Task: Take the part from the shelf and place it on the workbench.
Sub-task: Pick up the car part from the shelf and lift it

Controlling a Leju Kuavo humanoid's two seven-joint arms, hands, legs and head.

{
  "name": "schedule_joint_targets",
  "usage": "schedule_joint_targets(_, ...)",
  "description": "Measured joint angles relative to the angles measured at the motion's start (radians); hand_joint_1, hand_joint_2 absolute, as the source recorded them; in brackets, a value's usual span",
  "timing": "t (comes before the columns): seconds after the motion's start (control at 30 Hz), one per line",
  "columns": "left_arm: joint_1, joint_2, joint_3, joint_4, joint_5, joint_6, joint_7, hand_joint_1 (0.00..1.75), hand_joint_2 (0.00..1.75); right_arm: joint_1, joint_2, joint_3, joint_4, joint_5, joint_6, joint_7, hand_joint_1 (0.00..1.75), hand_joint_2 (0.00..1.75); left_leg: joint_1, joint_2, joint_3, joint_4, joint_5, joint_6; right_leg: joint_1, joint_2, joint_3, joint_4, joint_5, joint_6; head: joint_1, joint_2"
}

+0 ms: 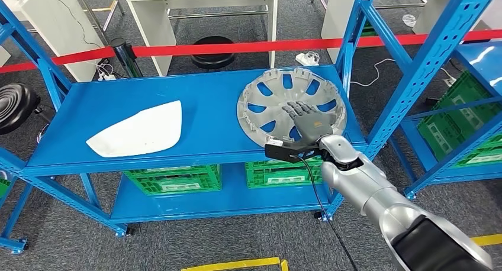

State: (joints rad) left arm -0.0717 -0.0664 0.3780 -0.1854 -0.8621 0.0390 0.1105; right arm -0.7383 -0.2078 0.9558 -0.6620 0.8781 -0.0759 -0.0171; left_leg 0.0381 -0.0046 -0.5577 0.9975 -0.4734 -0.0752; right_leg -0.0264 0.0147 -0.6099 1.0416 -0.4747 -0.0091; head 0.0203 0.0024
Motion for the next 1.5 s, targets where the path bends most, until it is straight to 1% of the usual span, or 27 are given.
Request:
schedule_joint_targets(0.17, 0.000, 0.000, 0.001, 0.000, -0.003, 0.008, -0.005, 0.00, 0.00, 0.045, 0.034, -0.026, 0.028, -0.047, 0.001, 0.021, 0.00, 1.75, -0.001, 0.000, 0.000, 0.003, -0.002, 0.004, 0.000, 0.000, 0.005, -0.005, 0.001, 0.005, 0.000, 0.000)
schedule_joint_targets(0.33, 0.000, 0.000, 0.001, 0.000, -0.013, 0.016, -0.009, 0.00, 0.00, 0.082, 0.056, -0.053, 0.058, -0.068, 0.020, 0.018, 0.00, 1.75, -0.001, 0.000, 0.001, 0.003, -0.004, 0.006, 0.000, 0.000, 0.008, -0.010, 0.003, 0.007, 0.000, 0.000)
schedule_joint_targets(0.7, 0.001, 0.000, 0.001, 0.000, -0.032, 0.022, -0.009, 0.00, 0.00, 0.096, 0.058, -0.097, 0.094, -0.083, 0.062, 0.025, 0.00, 1.75, -0.001, 0.000, 0.021, 0.003, -0.011, 0.016, 0.000, -0.001, 0.034, -0.020, -0.003, 0.016, 0.000, 0.000)
schedule_joint_targets(0.93, -0.001, 0.000, 0.001, 0.000, -0.045, 0.024, -0.010, 0.00, 0.00, 0.100, 0.058, -0.105, 0.110, -0.095, 0.098, 0.026, 0.00, 1.75, -0.001, 0.000, 0.032, 0.003, -0.015, 0.021, 0.001, -0.001, 0.048, -0.027, -0.004, 0.018, 0.000, 0.000)
schedule_joint_targets(1.17, -0.002, 0.000, 0.001, 0.000, -0.049, 0.025, -0.011, 0.00, 0.00, 0.110, 0.057, -0.106, 0.110, -0.098, 0.102, 0.026, 0.00, 1.75, -0.001, 0.000, 0.040, 0.003, -0.018, 0.024, 0.001, 0.000, 0.058, -0.031, -0.006, 0.021, 0.000, 0.000)
schedule_joint_targets(1.2, -0.003, 0.000, 0.001, 0.000, -0.049, 0.025, -0.011, 0.00, 0.00, 0.111, 0.057, -0.106, 0.110, -0.098, 0.102, 0.027, 0.11, 1.75, -0.001, 0.000, 0.041, 0.003, -0.019, 0.024, 0.001, 0.000, 0.059, -0.032, -0.006, 0.021, 0.000, 0.000)
schedule_joint_targets(1.3, -0.004, 0.000, 0.001, 0.000, -0.052, 0.025, -0.013, 0.00, 0.00, 0.115, 0.057, -0.109, 0.110, -0.104, 0.103, 0.030, 1.42, 1.75, -0.001, 0.000, 0.043, 0.003, -0.020, 0.025, 0.001, 0.000, 0.062, -0.033, -0.006, 0.022, 0.000, 0.000)
schedule_joint_targets(1.33, -0.005, 0.000, 0.001, 0.000, -0.053, 0.025, -0.013, 0.00, 0.00, 0.116, 0.057, -0.111, 0.110, -0.108, 0.105, 0.031, 1.75, 1.75, -0.001, 0.000, 0.044, 0.003, -0.021, 0.025, 0.001, 0.000, 0.063, -0.033, -0.007, 0.023, 0.000, 0.000)
schedule_joint_targets(1.5, -0.009, -0.001, 0.001, 0.000, -0.059, 0.027, -0.013, 0.00, 0.00, 0.118, 0.057, -0.124, 0.109, -0.120, 0.120, 0.029, 1.75, 1.75, -0.001, 0.000, 0.048, 0.003, -0.023, 0.027, 0.001, 0.000, 0.069, -0.035, -0.009, 0.025, 0.000, 0.000)
